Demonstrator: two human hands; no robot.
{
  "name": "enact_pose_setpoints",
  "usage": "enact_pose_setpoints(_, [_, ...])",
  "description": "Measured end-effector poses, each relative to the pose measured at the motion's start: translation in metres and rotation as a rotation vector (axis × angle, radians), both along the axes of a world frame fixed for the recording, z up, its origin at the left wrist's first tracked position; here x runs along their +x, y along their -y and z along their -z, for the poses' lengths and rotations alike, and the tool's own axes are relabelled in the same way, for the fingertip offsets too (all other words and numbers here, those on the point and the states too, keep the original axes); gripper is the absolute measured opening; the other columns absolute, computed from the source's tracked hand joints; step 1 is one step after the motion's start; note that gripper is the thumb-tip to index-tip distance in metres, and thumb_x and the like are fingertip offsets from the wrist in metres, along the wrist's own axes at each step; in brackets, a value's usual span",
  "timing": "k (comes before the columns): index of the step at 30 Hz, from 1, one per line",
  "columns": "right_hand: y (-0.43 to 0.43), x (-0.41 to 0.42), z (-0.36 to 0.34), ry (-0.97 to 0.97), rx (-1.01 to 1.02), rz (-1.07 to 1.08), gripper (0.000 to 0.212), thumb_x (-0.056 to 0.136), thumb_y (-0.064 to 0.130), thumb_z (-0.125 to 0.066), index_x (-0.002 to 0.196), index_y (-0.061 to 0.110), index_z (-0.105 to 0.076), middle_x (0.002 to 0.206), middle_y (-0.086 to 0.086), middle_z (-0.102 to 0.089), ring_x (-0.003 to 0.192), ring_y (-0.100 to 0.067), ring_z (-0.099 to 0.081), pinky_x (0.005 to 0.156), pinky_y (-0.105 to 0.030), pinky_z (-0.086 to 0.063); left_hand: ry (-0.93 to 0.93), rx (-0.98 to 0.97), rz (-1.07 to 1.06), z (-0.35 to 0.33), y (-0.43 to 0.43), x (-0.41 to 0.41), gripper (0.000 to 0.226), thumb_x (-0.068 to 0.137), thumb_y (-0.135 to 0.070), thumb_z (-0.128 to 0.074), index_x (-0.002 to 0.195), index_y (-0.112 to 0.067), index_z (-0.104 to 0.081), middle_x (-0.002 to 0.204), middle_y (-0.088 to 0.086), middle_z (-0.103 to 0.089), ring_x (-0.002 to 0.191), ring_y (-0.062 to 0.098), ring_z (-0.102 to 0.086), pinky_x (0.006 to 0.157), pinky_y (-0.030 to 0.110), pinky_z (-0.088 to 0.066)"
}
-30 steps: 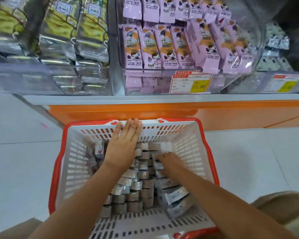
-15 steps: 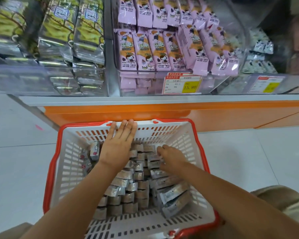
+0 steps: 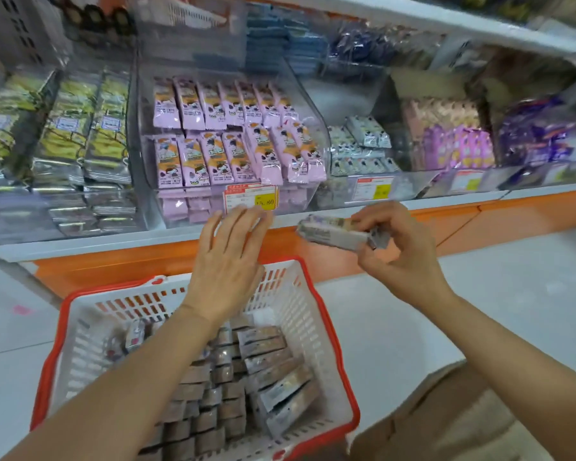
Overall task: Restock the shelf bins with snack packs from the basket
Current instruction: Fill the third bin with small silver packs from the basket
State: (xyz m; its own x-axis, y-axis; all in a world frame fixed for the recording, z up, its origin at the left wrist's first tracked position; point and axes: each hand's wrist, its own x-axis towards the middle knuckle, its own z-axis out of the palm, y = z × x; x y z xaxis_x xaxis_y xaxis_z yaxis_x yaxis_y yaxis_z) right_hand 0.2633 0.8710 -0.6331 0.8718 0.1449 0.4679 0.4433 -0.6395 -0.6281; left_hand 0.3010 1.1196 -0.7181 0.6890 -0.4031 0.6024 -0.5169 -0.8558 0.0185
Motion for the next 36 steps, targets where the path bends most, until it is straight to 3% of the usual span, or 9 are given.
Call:
enact_pose_setpoints(2, [0.019, 0.002, -0.024, 0.088, 0.097, 0.071, 0.019, 0.076, 0.011, -0.059, 0.095, 0.013, -0.058, 0.100, -0.005, -0.062, 0.097, -0.023, -0.061, 0.079, -0.029, -0.046, 0.035, 0.006, 0.012, -0.014, 0.011, 0.009, 0.064, 0.082, -0.019, -0.044, 0.144, -0.006, -0.040, 0.146, 0.013, -0.035, 0.136, 0.032, -0.032, 0.117, 0.049, -0.018])
enact_pose_setpoints(5, [0.047, 0.024, -0.047, 0.169, 0.152, 0.223, 0.021, 0.079, 0.013, -0.061, 0.095, 0.026, -0.055, 0.100, -0.003, -0.062, 0.094, -0.017, -0.060, 0.080, -0.029, -0.047, 0.002, 0.117, -0.017, -0.029, 0.025, 0.023, 0.072, 0.083, -0.021, -0.046, 0.152, -0.008, -0.031, 0.159, 0.016, -0.026, 0.148, 0.033, -0.020, 0.121, 0.050, -0.007])
enact_pose_setpoints(7, [0.063, 0.049, -0.051, 0.170, 0.134, 0.310, 0.020, 0.081, 0.013, -0.063, 0.095, 0.025, -0.055, 0.099, -0.004, -0.062, 0.093, -0.017, -0.061, 0.082, -0.029, -0.049, -0.034, 0.178, -0.052, -0.032, 0.031, 0.031, 0.082, 0.081, -0.021, -0.056, 0.155, -0.007, -0.023, 0.163, 0.016, -0.017, 0.151, 0.033, -0.012, 0.122, 0.051, -0.003])
enact_pose_setpoints(13, [0.077, 0.143, -0.037, 0.024, -0.032, 0.452, 0.015, 0.082, 0.009, -0.070, 0.093, 0.009, -0.061, 0.097, -0.004, -0.056, 0.090, -0.014, -0.051, 0.080, -0.024, -0.043, 0.001, 0.228, -0.108, -0.023, 0.037, 0.038, 0.094, 0.079, -0.019, -0.064, 0.157, -0.004, -0.013, 0.164, 0.017, -0.009, 0.152, 0.034, -0.007, 0.122, 0.055, -0.005])
enact_pose_setpoints(16, [0.078, 0.189, -0.028, -0.044, -0.083, 0.497, 0.017, 0.081, 0.010, -0.072, 0.087, 0.016, -0.058, 0.099, -0.011, -0.061, 0.086, -0.017, -0.053, 0.080, -0.033, -0.047, 0.038, 0.236, -0.116, -0.018, 0.037, 0.041, 0.094, 0.079, -0.018, -0.065, 0.157, -0.004, -0.013, 0.164, 0.016, -0.010, 0.152, 0.033, -0.008, 0.122, 0.053, -0.004])
enact_pose_setpoints(20, [0.072, 0.237, -0.022, -0.072, -0.224, 0.506, 0.018, 0.080, 0.011, -0.073, 0.086, 0.017, -0.057, 0.105, -0.016, -0.061, 0.094, -0.027, -0.058, 0.082, -0.032, -0.043, 0.104, 0.209, -0.101, -0.011, 0.038, 0.046, 0.085, 0.084, -0.014, -0.056, 0.157, -0.005, -0.014, 0.164, 0.015, -0.012, 0.151, 0.032, -0.010, 0.123, 0.051, -0.004])
enact_pose_setpoints(24, [0.064, 0.262, -0.011, -0.103, -0.357, 0.510, 0.013, 0.084, 0.013, -0.071, 0.093, 0.006, -0.064, 0.112, -0.018, -0.057, 0.098, -0.032, -0.058, 0.085, -0.034, -0.044, 0.124, 0.186, -0.091, -0.009, 0.039, 0.051, 0.079, 0.083, -0.017, -0.050, 0.155, -0.005, -0.021, 0.162, 0.013, -0.017, 0.150, 0.031, -0.011, 0.123, 0.050, -0.003])
enact_pose_setpoints(30, [0.063, 0.272, 0.002, -0.298, -0.595, 0.507, 0.040, 0.079, 0.019, -0.079, 0.115, 0.014, -0.065, 0.124, -0.018, -0.056, 0.116, -0.036, -0.048, 0.097, -0.041, -0.044, 0.130, 0.192, -0.094, -0.007, 0.037, 0.053, 0.083, 0.082, -0.018, -0.056, 0.156, -0.006, -0.019, 0.162, 0.012, -0.016, 0.150, 0.030, -0.008, 0.123, 0.049, -0.001])
enact_pose_setpoints(36, [0.056, 0.249, -0.012, -0.161, -0.472, 0.431, 0.034, 0.082, 0.016, -0.073, 0.115, 0.012, -0.068, 0.114, -0.016, -0.061, 0.106, -0.031, -0.057, 0.090, -0.036, -0.048, 0.098, 0.238, -0.117, -0.008, 0.036, 0.051, 0.084, 0.084, -0.019, -0.049, 0.157, -0.006, -0.011, 0.164, 0.013, -0.005, 0.151, 0.030, -0.005, 0.123, 0.048, 0.005])
